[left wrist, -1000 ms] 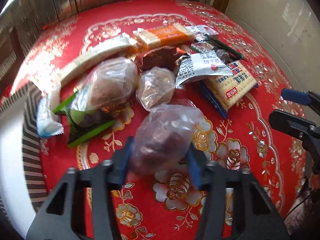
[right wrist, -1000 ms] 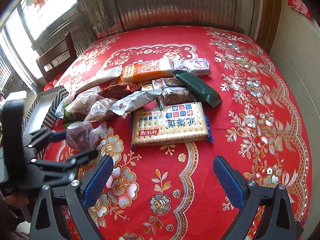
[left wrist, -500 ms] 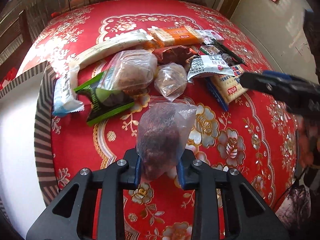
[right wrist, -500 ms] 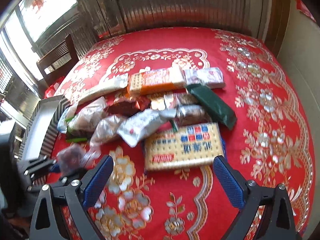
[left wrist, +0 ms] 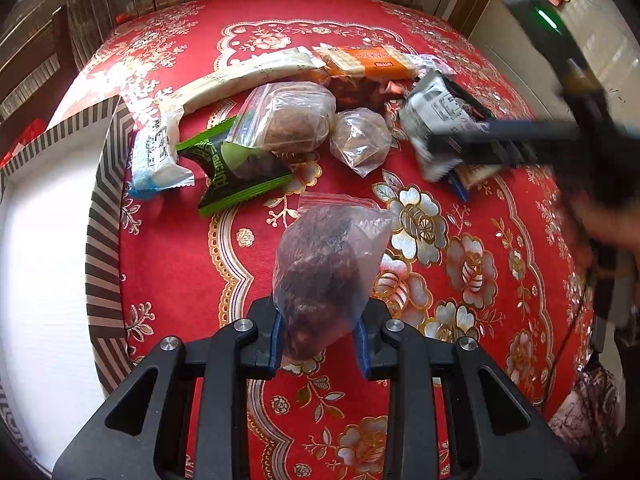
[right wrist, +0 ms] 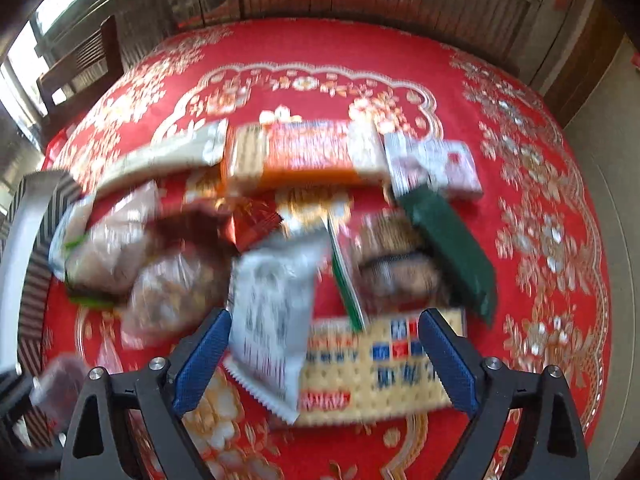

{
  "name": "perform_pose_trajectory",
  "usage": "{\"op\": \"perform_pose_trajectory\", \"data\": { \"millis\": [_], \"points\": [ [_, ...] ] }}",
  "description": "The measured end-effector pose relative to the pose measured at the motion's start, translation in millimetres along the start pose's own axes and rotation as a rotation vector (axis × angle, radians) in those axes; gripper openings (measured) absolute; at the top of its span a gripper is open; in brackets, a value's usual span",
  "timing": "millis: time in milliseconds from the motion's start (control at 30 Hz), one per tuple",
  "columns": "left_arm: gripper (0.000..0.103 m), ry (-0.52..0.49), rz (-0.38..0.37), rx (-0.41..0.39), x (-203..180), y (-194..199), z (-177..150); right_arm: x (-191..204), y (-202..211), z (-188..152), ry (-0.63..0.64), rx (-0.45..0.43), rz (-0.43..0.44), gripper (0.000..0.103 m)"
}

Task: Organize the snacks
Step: 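Grasp the clear bag of red dates with left tool while right tool grasps white snack pouch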

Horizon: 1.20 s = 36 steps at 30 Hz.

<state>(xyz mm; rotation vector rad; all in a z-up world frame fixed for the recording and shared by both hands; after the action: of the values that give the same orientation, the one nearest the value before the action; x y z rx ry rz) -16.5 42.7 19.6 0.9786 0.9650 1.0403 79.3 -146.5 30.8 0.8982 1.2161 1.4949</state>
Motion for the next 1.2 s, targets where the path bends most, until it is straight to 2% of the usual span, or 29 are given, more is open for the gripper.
{"op": "perform_pose_trajectory", "data": {
  "millis": [100,200,233,300,400,467,567,600,667,767,833,933,1033,1200],
  "points": [
    [0.027,-0.001,-0.012,0.0,0,0,2,-19,4,-22,-0.048,0.011,-0.063,0.092],
    [0.027,-0.005,-0.015,0.006,0,-4,3,-30,20,-32,-0.081,-0.041,0.065,0.092],
    [0.027,-0.002,-0.016,0.014,0,-6,3,-28,23,-31,-0.07,-0.055,0.07,0.092],
    [0.027,0.007,-0.023,0.021,0,-7,2,-13,31,-25,0.01,-0.095,0.046,0.092],
    [0.027,0.015,-0.02,0.004,1,-3,2,21,26,-17,0.185,-0.075,-0.021,0.092],
    [0.027,0.026,-0.018,-0.003,4,-1,2,36,21,-14,0.248,-0.065,-0.054,0.092],
    [0.027,0.046,-0.018,0.0,8,-1,0,48,12,-10,0.268,-0.038,-0.048,0.091],
    [0.027,0.048,-0.018,0.001,8,-2,0,47,7,-6,0.259,-0.028,-0.041,0.088],
    [0.027,0.049,-0.017,0.004,8,-2,-1,43,-4,1,0.227,0.008,-0.018,0.076],
    [0.027,0.048,-0.017,0.01,7,-3,-3,42,-8,3,0.225,0.001,-0.06,0.065],
    [0.027,0.047,-0.017,0.012,5,-4,-4,41,-6,4,0.238,-0.002,-0.079,0.052],
    [0.027,0.044,-0.017,0.01,4,-3,-4,39,-4,3,0.255,0.008,-0.088,0.048],
    [0.027,0.045,-0.023,0.002,5,0,-3,31,4,-1,0.227,0.007,-0.049,0.047],
    [0.027,0.044,-0.031,-0.01,5,6,-3,14,21,-13,0.138,-0.001,0.121,0.047]
  ]
}}
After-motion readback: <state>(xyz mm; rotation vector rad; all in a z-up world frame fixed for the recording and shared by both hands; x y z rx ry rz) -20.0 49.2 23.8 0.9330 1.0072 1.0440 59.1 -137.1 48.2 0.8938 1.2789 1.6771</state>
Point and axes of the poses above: each gripper's, at about its wrist camera, not at the fingertips, and y roughly against the way its jaws point, x to its left, z to its top, the point moved 1 cm from there along -y, roughly the way its jaws point, and after that the axes turned 9 degrees about x, right-handed, at the moved point
